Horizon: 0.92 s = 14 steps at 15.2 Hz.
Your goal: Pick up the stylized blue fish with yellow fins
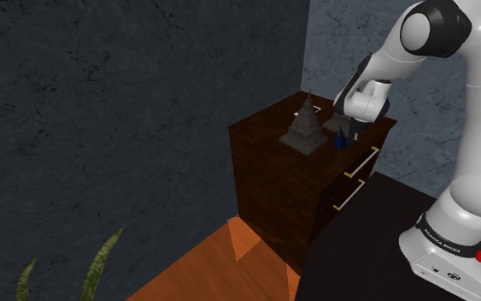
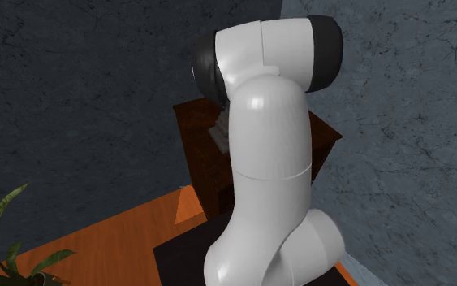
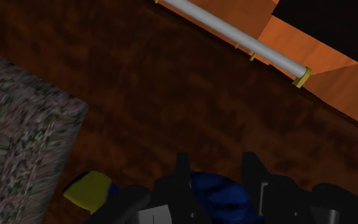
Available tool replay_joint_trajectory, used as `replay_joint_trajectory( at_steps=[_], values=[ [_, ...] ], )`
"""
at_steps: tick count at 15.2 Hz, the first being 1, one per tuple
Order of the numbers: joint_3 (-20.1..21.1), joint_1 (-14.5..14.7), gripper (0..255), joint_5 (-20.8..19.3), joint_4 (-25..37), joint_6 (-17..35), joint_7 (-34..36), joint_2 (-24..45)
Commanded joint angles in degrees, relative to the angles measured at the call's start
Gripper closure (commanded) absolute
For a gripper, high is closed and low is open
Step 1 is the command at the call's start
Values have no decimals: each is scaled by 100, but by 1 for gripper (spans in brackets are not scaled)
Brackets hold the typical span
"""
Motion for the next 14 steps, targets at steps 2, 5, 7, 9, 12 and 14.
replay_joint_trajectory(
  at_steps=[2, 5, 7, 9, 12, 14],
  values=[
    [-280, 219, 255, -322, -73, -149, 261, -224],
    [-561, 439, 255, -667, -144, -294, 533, -458],
    [-747, 583, 255, -909, -184, -392, 721, -616],
    [-929, 723, 255, -1162, -218, -491, 915, -776],
    [-1193, 923, 255, -1558, -256, -644, 1214, -1021],
    [-1203, 930, 255, -1581, -259, -651, 1231, -1034]
  ],
)
